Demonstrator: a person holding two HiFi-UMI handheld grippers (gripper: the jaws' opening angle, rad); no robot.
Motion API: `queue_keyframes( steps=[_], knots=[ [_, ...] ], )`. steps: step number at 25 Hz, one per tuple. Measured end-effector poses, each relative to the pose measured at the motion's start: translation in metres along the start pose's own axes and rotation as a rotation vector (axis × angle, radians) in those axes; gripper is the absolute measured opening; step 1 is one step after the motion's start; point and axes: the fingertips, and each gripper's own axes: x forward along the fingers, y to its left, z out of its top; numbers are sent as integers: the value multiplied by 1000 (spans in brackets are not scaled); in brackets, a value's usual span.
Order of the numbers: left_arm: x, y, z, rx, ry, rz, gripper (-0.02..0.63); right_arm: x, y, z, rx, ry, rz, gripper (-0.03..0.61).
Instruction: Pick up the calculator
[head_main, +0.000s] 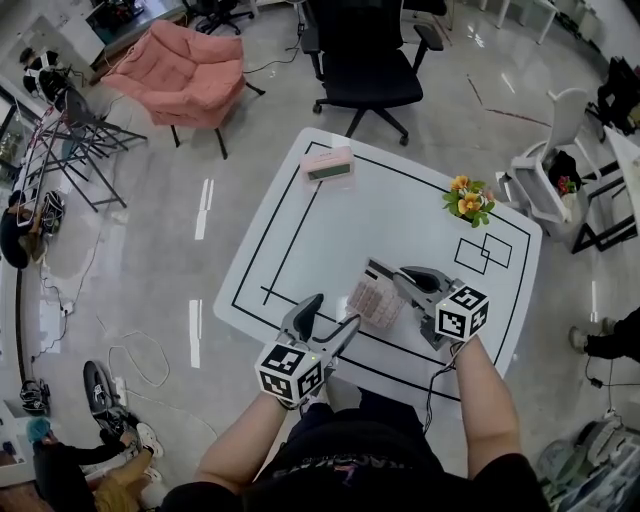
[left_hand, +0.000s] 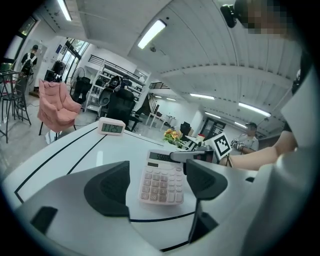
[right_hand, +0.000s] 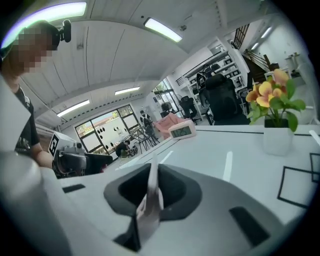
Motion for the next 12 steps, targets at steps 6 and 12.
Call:
queue_keyframes(
  steps=[6,12],
  knots=[
    [-11,0,-3,-48,8,-56,351,-13,30,19,18,-76,73,48],
    [-17,1,-9,-98,33,-118,351,-21,72,32,-22,-96,147,48]
  ],
)
